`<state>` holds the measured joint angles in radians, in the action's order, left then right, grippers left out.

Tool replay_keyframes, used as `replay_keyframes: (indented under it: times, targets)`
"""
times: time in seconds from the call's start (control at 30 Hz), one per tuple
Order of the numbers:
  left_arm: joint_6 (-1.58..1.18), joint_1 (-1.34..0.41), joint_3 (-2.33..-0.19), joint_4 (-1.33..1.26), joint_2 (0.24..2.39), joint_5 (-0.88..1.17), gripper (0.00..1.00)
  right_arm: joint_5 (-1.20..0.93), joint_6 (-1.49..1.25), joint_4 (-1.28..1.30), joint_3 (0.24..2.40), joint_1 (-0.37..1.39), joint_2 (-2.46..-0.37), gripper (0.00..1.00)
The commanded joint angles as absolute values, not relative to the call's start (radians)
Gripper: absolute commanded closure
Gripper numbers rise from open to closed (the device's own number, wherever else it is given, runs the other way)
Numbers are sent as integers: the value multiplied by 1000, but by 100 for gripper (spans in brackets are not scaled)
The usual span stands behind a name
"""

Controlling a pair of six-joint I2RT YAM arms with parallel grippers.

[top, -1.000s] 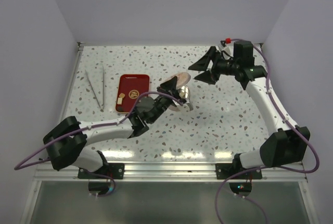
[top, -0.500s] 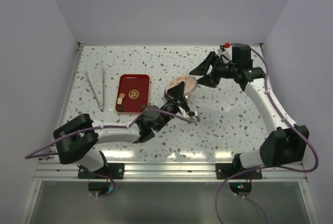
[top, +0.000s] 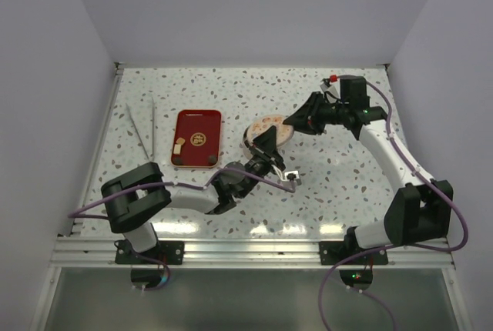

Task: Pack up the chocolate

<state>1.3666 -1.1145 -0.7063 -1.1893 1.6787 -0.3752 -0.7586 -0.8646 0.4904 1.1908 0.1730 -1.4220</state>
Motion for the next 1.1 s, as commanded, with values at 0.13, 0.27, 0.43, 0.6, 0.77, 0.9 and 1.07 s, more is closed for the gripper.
replay_keyframes:
  times: [0.13,0.27,0.43,0.6,0.77,0.9,1.07]
  targets:
    - [1431,-1121,-721,-1514,1701,-380,93,-833,-865,437,1169,175,-1422,82]
    - [1430,-1121,-735,-1502,1704,-396,75,-841,-884,419,1161,175,-1417,90]
    - [1417,-1121,-736,-1500,1706,-408,38,-844,-931,367,1143,173,-1410,96]
    - [1407,-1121,-744,-1494,1715,-428,24,-848,-971,319,1128,175,-1394,99]
    - [1370,-1120,-729,-1505,1713,-459,16,-856,-1051,217,1088,175,-1370,100]
    - [1327,-1120,-701,-1522,1706,-482,14,-862,-1163,77,1020,173,-1350,100]
    - [1276,-1120,-687,-1525,1706,-497,13,-856,-1210,37,1012,173,-1333,100]
